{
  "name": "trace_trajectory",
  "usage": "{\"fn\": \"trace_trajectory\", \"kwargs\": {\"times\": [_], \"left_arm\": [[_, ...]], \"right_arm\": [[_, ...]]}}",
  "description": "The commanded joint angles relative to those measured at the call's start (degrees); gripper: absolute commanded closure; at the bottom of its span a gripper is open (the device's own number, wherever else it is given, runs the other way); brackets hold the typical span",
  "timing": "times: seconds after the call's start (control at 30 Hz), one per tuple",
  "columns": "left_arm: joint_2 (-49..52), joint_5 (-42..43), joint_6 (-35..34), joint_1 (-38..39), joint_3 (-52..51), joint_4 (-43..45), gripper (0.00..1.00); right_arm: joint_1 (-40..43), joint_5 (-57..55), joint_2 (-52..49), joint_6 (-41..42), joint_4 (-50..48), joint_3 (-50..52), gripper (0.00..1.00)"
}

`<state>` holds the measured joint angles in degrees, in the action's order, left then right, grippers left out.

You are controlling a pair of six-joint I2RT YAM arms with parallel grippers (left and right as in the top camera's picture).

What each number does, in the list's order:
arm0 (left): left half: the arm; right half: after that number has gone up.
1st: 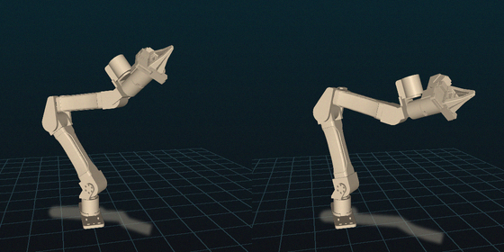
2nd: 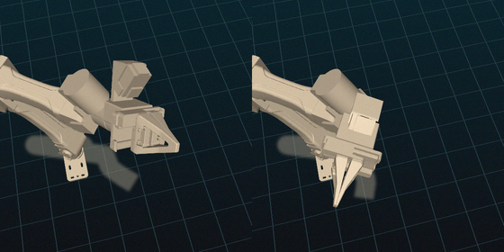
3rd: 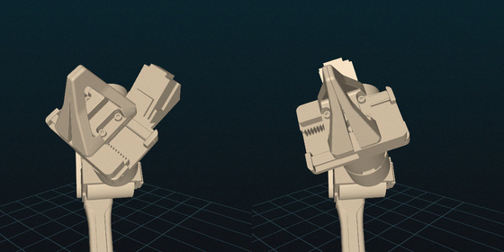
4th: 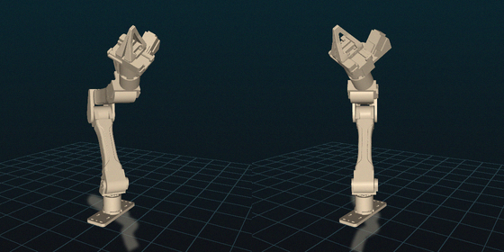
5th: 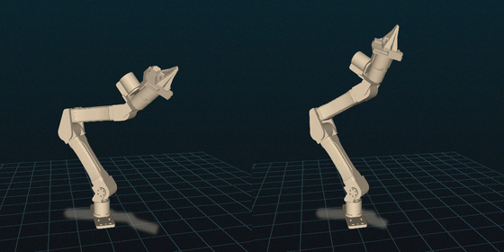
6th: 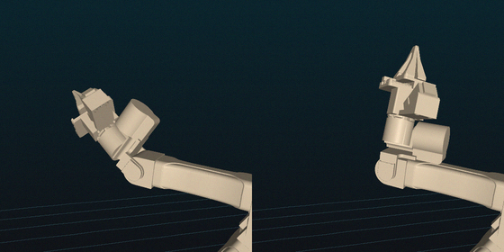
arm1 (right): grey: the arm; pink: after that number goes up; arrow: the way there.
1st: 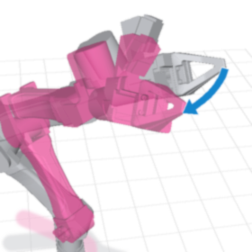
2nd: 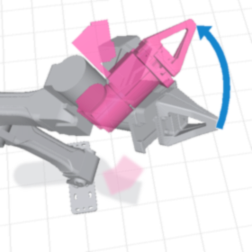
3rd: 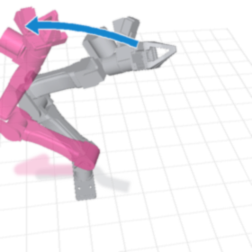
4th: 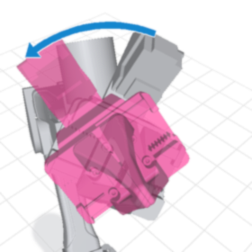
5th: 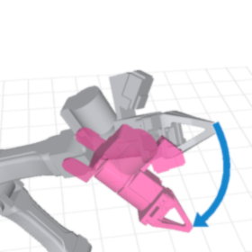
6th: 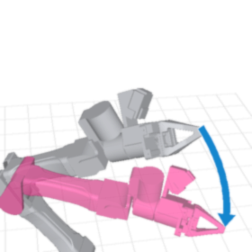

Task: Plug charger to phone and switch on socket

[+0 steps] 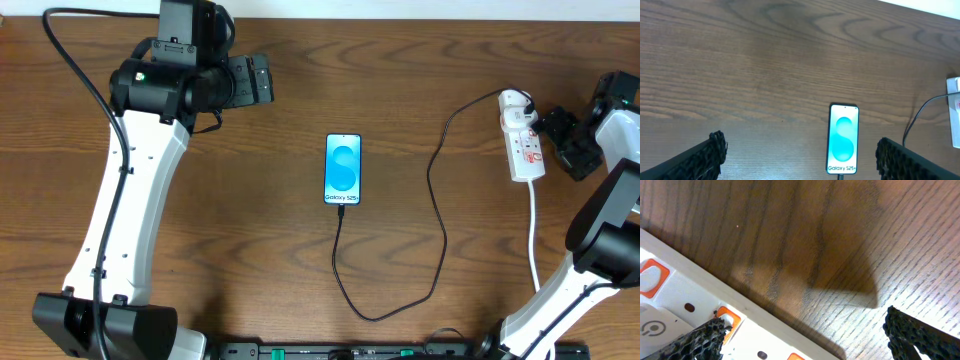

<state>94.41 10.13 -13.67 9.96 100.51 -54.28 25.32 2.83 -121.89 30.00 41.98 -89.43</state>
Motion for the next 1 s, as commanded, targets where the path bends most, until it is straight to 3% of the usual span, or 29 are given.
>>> {"fn": "trace_trajectory", "kwargs": {"times": [0.0, 0.97], "left_arm": [[0.26, -0.57, 0.26, -0.28, -0.33, -0.35, 0.03], [0.26, -0.57, 0.26, -0.28, -0.33, -0.35, 0.03]], "right_arm": [[-0.04, 0.59, -0.72, 0.81, 0.24, -0.72, 0.01], [-0.79, 0.79, -1.20, 0.57, 0.57, 0.26, 0.01]]}}
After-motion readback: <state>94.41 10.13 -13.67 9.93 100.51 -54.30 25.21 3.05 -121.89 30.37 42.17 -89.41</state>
